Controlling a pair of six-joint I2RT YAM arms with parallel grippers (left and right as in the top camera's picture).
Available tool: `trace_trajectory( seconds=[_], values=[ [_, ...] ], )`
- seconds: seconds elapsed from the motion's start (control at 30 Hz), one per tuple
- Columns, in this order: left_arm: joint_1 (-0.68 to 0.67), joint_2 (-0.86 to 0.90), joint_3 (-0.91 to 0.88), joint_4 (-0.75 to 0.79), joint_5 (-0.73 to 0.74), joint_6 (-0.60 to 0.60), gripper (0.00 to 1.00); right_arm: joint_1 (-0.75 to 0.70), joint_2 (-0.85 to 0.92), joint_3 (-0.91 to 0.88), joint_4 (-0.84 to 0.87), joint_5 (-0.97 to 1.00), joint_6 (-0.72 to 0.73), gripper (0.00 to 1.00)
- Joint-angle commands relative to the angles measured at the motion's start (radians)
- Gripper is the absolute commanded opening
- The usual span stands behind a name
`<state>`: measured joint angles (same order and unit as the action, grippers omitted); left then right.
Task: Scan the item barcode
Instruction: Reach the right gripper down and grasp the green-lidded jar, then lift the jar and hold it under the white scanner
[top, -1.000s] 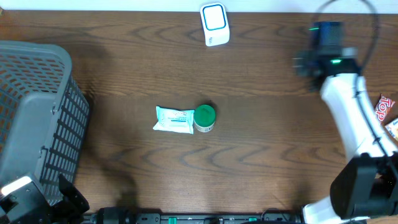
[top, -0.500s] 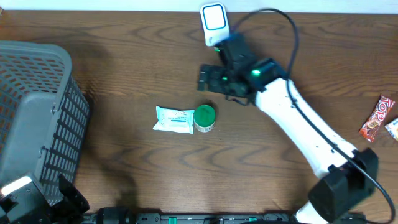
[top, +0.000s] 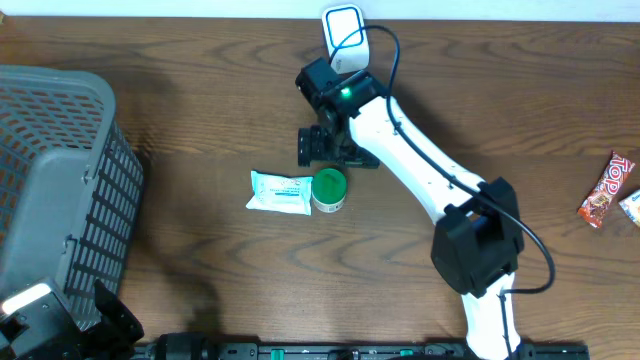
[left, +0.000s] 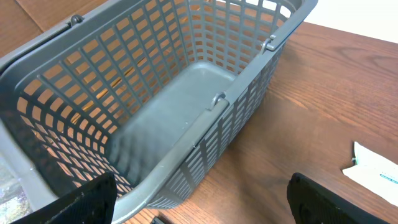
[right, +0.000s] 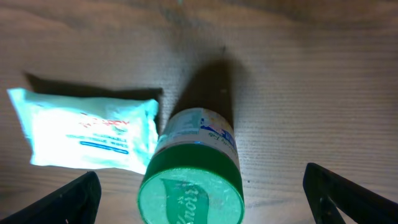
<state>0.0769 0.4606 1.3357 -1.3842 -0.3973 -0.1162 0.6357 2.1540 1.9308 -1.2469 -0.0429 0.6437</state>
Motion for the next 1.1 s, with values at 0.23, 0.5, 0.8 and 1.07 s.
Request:
trace_trajectory(
  seconds=[0.23, 0.5, 0.8, 1.07],
  values=[
    [0.003, -0.007, 0.003, 0.000, -0.003, -0.002, 0.88, 0.052, 0.027, -0.002, -0.030, -0.015, -0.042, 0.99],
    [0.003, -0.007, 0.003, 0.000, -0.003, -0.002, 0.88, 0.051, 0.074, -0.045, -0.013, -0.014, -0.078, 0.99],
    [0.003, -0.007, 0.003, 0.000, -0.003, -0.002, 0.88, 0.063, 0.154, -0.064, -0.017, -0.019, -0.084, 0.99],
    [0.003, -0.007, 0.003, 0.000, -0.003, -0.002, 0.88, 0.065, 0.166, -0.075, -0.009, -0.018, -0.084, 0.76]
  ],
)
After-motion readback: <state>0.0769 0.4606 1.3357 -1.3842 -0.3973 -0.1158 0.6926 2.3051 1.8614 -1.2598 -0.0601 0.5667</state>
